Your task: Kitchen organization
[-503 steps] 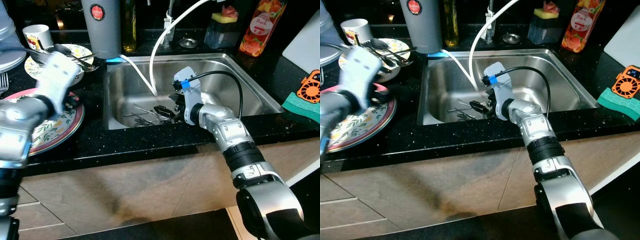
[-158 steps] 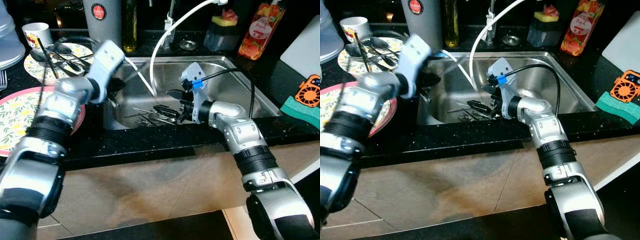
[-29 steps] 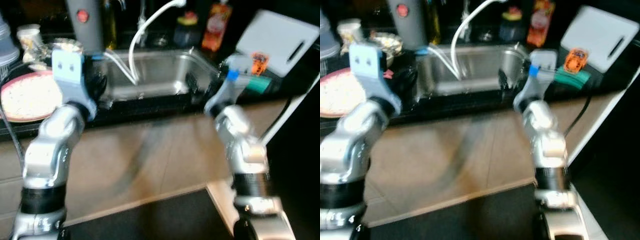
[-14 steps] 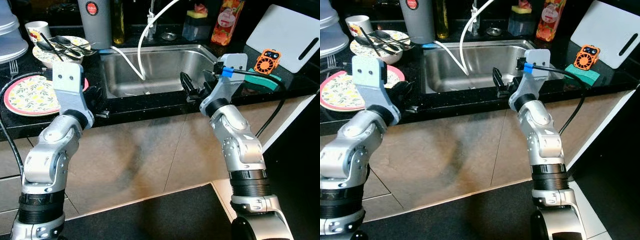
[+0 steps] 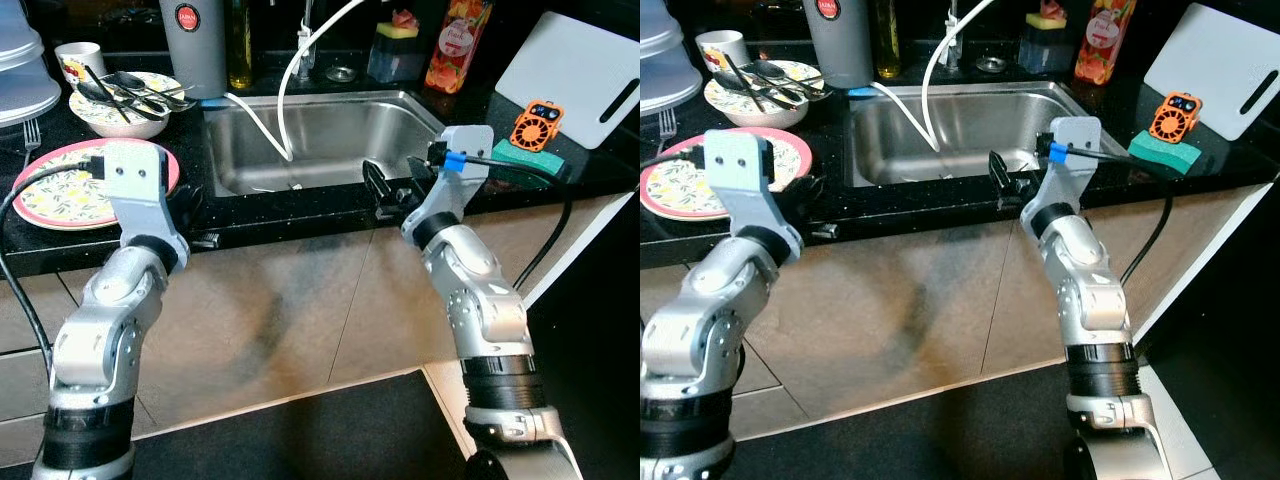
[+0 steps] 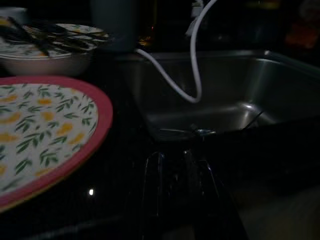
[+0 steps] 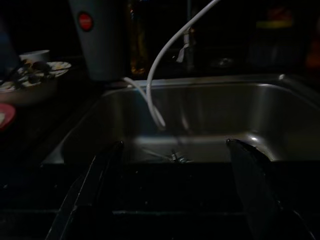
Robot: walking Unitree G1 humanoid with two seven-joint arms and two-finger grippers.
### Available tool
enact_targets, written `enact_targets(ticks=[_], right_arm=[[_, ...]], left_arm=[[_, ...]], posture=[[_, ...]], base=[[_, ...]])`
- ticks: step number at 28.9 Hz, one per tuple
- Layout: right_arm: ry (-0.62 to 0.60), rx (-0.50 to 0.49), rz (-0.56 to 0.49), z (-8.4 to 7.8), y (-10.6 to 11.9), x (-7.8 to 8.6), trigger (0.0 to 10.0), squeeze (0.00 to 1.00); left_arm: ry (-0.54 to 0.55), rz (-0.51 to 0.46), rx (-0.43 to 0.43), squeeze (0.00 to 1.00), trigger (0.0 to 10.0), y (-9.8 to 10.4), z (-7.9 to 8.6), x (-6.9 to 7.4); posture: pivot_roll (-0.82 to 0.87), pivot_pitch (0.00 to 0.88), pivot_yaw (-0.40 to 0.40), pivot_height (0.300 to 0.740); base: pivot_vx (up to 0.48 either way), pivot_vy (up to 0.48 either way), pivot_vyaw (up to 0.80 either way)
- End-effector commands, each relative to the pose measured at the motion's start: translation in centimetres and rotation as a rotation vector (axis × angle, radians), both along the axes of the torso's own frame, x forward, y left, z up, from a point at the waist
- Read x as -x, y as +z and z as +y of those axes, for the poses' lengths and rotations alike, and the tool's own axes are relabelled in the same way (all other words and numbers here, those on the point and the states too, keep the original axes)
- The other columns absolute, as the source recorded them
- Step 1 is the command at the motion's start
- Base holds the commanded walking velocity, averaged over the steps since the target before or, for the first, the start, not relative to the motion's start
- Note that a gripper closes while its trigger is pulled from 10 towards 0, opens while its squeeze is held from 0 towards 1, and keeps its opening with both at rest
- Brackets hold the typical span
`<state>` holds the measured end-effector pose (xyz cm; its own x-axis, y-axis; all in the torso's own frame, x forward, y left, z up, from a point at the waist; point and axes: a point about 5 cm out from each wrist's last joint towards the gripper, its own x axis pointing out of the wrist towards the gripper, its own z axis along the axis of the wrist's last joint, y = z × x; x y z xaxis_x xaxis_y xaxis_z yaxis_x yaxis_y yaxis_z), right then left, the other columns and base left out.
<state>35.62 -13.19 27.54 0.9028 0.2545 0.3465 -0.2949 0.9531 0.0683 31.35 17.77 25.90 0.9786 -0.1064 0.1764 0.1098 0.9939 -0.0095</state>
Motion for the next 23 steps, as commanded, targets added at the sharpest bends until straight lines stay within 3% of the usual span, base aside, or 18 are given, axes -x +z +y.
enact_targets(ticks=[1,3,12,16,18,21,22,23], right_arm=[[-0.005,-0.006,0.038,-0.4,-1.3,0.6,10.0,0.0],[-0.002,-0.003,0.057,-0.4,-2.0,0.8,10.0,0.0],[0.007,0.015,0.1,-0.3,-3.3,1.1,10.0,0.0],[0.046,0.135,0.282,-0.5,-7.6,1.8,10.0,0.0],[0.046,0.135,0.282,-0.5,-7.6,1.8,10.0,0.0],[0.099,0.31,0.565,-0.9,-13.4,3.1,10.0,0.0],[0.099,0.31,0.565,-0.9,-13.4,3.1,10.0,0.0],[0.099,0.347,0.632,-1.2,-15.0,3.5,10.0,0.0]], left_arm=[[0.03,0.031,-0.035,0.0,10.0,-1.7,0.4,0.7],[0.047,0.078,-0.042,0.0,10.0,-3.0,0.6,1.0],[0.036,0.131,-0.061,0.0,10.0,-5.8,0.2,1.9],[0.059,0.367,-0.152,0.0,10.0,-10.3,0.8,3.4],[0.059,0.367,-0.152,0.0,10.0,-10.3,0.8,3.4],[0.009,0.565,-0.233,0.0,10.0,-14.2,0.9,5.0],[0.009,0.565,-0.233,0.0,10.0,-14.2,0.9,5.0],[0.007,0.596,-0.247,0.0,10.0,-15.1,0.9,5.3]], posture=[[0.0,0.12,-0.027,0.74],[0.0,0.12,-0.029,0.74],[0.0,0.132,-0.033,0.74],[0.0,0.141,-0.039,0.74],[0.0,0.141,-0.039,0.74],[0.0,0.142,-0.041,0.74],[0.0,0.142,-0.041,0.74],[0.0,0.142,-0.041,0.74]], base=[[0.0,0.0,0.0],[0.0,0.0,0.0],[0.0,0.0,0.0],[0.0,0.0,0.0],[0.0,0.0,0.0],[0.0,0.0,0.0],[0.0,0.0,0.0],[0.0,0.0,0.0]])
